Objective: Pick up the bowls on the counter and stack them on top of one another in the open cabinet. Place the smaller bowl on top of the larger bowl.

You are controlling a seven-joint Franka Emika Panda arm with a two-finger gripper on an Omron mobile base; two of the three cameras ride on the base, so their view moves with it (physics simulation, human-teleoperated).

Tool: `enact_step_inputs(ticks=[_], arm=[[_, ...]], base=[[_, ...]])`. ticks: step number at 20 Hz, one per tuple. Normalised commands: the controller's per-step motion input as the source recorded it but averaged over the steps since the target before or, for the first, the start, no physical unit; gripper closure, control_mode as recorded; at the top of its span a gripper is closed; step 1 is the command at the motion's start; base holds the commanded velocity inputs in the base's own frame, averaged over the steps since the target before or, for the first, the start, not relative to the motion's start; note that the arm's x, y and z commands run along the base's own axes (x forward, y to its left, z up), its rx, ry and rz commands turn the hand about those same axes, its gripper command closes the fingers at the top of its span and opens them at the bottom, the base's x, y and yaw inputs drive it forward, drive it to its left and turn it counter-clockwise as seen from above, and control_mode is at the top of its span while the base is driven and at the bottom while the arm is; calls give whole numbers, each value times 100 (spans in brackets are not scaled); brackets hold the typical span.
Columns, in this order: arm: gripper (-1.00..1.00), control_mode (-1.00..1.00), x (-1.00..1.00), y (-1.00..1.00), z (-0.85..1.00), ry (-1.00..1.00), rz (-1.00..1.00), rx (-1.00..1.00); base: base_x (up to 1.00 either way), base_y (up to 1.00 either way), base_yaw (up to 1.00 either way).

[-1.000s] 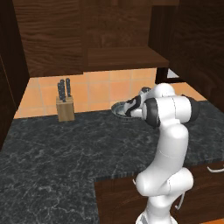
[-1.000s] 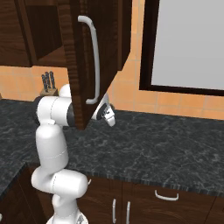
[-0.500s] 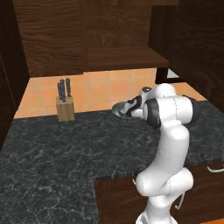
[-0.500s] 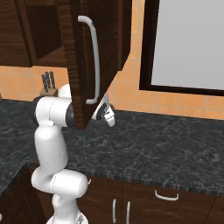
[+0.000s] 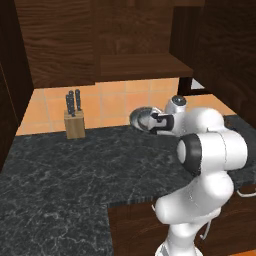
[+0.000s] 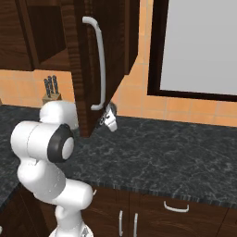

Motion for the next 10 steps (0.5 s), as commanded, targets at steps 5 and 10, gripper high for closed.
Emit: enact_step_inputs(ticks=[5,10], arm=[[100,-100,-72,42,100,-12,0,-13],[100,-100,-81,34,100,-14,3,-17]], base=[[0,0,0],[0,0,0]])
